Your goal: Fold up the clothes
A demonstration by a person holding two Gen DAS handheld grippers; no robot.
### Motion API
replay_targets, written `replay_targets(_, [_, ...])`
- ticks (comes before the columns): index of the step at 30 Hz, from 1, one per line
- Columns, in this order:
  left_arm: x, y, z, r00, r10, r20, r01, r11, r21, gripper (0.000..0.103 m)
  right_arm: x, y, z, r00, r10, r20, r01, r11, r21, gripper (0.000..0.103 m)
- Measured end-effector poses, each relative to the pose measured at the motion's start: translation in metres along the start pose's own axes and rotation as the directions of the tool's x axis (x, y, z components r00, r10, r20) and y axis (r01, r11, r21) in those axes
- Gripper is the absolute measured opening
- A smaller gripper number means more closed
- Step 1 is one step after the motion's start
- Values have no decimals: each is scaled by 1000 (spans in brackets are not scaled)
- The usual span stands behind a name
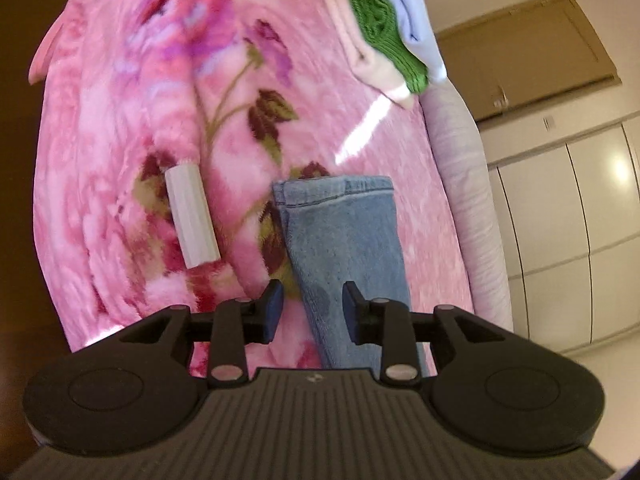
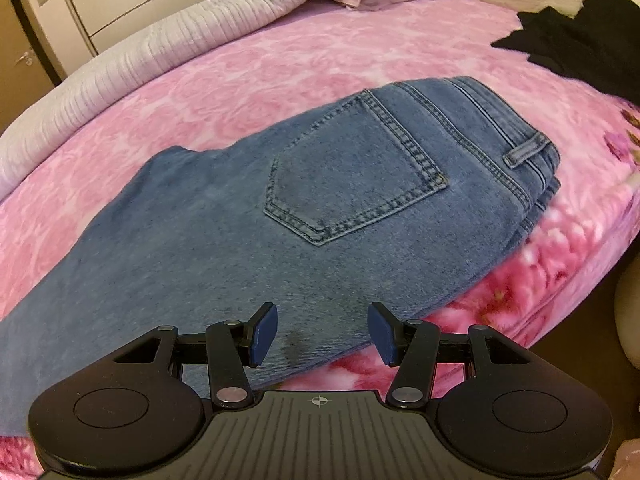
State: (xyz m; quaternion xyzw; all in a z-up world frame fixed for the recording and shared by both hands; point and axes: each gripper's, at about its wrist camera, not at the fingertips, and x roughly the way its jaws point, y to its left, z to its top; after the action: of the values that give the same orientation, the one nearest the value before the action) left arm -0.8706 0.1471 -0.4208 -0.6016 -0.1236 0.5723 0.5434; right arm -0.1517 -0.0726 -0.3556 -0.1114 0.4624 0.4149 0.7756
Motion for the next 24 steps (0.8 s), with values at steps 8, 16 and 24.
replay_targets(8, [4, -16, 0, 998, 56, 10, -56, 998, 21, 36, 3, -4, 0, 1000, -1, -11, 1, 1000, 7, 54])
replay_targets(16, [7, -5, -9, 998, -38, 47, 42, 996, -82, 33, 4, -6, 1, 1000, -1, -8, 1, 1000, 7, 54])
replay_targets(24, [12, -2, -12, 995, -45, 88, 53, 995, -87, 23, 9, -6, 1, 1000, -11, -16, 11, 1000, 6, 54])
